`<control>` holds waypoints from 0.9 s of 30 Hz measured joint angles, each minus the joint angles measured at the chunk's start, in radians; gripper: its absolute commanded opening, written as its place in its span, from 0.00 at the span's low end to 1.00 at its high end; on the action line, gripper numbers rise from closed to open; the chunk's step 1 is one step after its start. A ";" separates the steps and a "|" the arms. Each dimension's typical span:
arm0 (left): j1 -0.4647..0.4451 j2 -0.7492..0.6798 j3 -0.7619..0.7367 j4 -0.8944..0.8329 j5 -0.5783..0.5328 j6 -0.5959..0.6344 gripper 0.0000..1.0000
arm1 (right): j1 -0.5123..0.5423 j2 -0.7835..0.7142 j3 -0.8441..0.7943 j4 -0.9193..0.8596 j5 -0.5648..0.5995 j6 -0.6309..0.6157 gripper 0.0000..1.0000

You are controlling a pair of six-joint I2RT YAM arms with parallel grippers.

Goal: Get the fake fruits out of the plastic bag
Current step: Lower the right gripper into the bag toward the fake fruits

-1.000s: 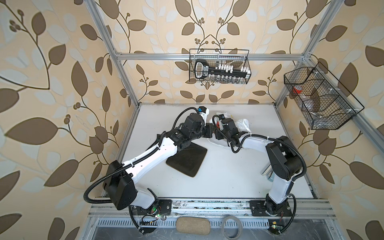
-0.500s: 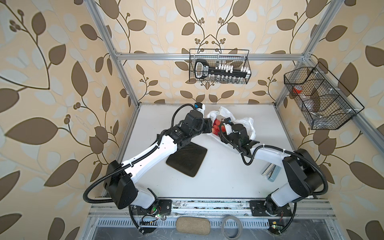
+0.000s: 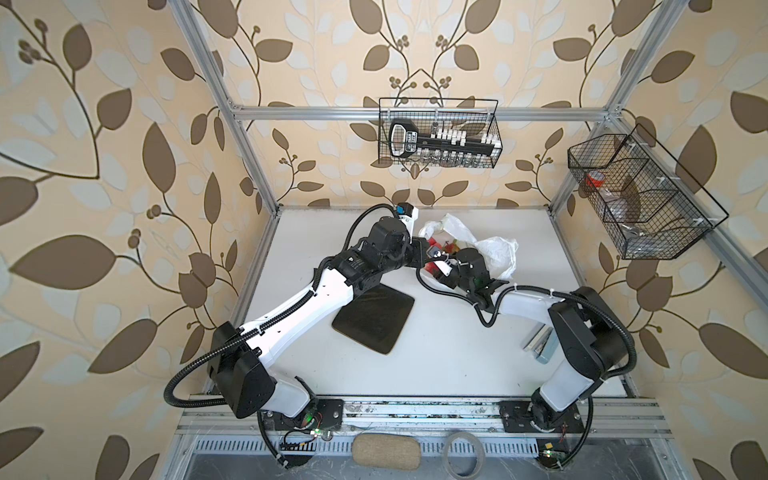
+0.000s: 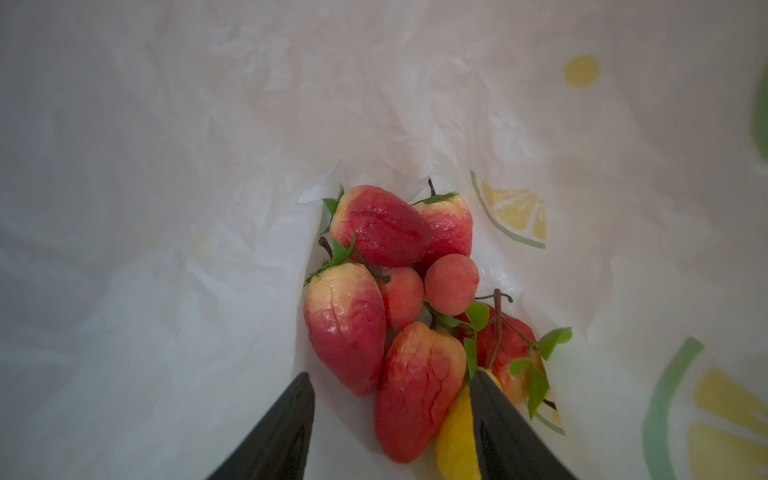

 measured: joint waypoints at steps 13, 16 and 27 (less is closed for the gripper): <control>0.000 -0.017 -0.012 -0.032 0.019 0.012 0.00 | 0.005 0.276 0.303 -0.128 -0.066 -0.037 0.66; 0.000 -0.022 -0.012 -0.033 0.019 0.012 0.00 | 0.005 0.338 0.356 -0.177 -0.065 -0.037 0.64; 0.000 -0.104 -0.077 -0.037 -0.020 0.010 0.00 | 0.009 0.410 0.477 -0.326 -0.035 -0.042 0.36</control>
